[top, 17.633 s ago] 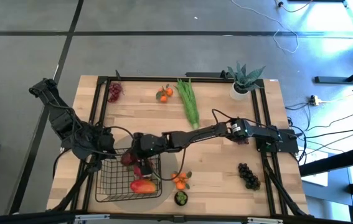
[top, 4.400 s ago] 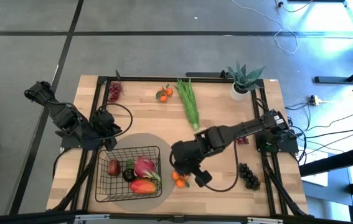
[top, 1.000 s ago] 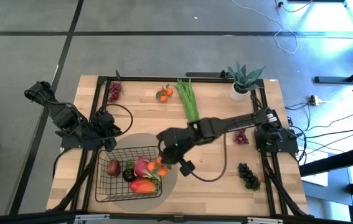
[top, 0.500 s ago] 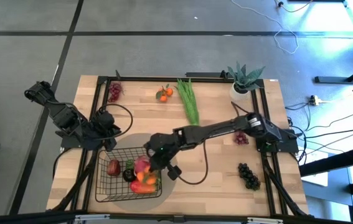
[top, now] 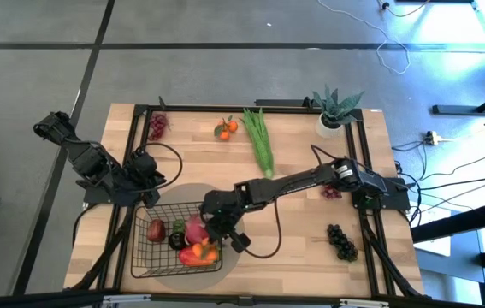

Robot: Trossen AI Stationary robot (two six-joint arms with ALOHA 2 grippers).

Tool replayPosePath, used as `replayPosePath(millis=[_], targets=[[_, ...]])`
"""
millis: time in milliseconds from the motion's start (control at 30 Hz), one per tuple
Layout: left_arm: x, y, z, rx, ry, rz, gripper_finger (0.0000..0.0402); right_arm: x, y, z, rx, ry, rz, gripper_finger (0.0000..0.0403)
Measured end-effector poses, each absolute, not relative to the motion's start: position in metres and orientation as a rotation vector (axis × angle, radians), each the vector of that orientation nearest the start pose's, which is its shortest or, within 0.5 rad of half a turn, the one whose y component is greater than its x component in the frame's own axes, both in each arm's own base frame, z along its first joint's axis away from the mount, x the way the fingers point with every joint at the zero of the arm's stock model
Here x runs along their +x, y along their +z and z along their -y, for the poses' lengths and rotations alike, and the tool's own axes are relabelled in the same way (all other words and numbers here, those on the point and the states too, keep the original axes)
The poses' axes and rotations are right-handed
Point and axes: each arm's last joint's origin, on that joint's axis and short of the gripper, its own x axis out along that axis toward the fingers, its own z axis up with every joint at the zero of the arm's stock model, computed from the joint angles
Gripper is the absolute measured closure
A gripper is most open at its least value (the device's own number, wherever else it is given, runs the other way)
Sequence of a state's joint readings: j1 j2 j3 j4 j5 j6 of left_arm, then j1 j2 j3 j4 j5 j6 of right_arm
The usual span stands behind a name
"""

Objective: Build produce basket
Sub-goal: Put the bottom tangerine into the black wire basket, then put the tangerine into the black wire basket

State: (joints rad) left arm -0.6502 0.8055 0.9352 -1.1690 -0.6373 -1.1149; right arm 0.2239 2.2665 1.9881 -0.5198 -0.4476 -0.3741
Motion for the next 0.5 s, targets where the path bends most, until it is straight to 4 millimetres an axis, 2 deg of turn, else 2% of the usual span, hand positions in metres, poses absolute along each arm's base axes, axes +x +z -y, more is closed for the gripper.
replayPosePath(millis=[167,500], targets=[[0.1047,0.3066,0.0580,-0.428,0.426,-0.705,0.0342,0.4895,0.2282,-0.1275,-0.245,0.781,-0.695,0.0390],[0.1041,0.3062,0.0576,-0.421,0.430,-0.711,0.0342,0.4896,0.2289,-0.1283,-0.213,0.767,-0.703,0.0318]])
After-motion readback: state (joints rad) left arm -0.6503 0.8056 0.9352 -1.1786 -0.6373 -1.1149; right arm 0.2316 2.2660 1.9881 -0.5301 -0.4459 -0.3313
